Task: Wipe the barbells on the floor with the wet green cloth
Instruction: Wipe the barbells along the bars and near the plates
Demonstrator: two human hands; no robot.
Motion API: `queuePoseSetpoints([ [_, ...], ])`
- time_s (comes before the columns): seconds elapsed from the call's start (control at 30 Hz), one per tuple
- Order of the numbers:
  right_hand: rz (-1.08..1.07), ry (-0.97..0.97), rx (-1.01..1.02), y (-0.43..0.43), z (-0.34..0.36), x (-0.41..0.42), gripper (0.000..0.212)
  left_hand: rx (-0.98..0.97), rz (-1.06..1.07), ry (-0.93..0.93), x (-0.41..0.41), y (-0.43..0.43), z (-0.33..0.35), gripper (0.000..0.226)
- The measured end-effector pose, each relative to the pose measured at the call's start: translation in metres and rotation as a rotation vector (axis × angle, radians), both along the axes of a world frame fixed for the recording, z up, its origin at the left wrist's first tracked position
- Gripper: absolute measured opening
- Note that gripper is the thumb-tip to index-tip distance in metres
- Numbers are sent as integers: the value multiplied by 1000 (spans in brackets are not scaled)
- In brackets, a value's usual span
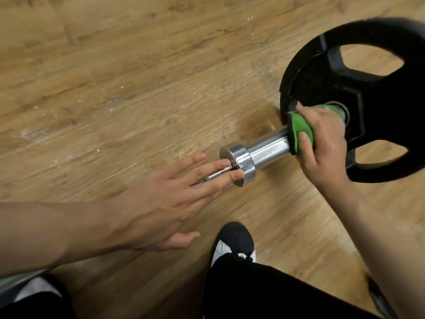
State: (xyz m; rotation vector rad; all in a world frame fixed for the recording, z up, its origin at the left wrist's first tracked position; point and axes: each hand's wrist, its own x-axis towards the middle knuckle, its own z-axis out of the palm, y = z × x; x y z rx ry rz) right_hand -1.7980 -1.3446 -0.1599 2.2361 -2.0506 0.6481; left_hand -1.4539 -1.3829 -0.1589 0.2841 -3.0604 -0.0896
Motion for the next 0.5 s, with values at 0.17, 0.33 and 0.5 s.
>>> queuePoseSetpoints([
  [0.17,-388,-243,-264,-5,-30,79,41,30,17,12,0,-3,-3,106],
  [0.33,170,41,-206,4,-44,45,45,25,24,-9,4,-15,-3,100],
  [0.5,-197,-166,-286,-38,-36,17,43,42,56,12,7,-33,-5,99],
])
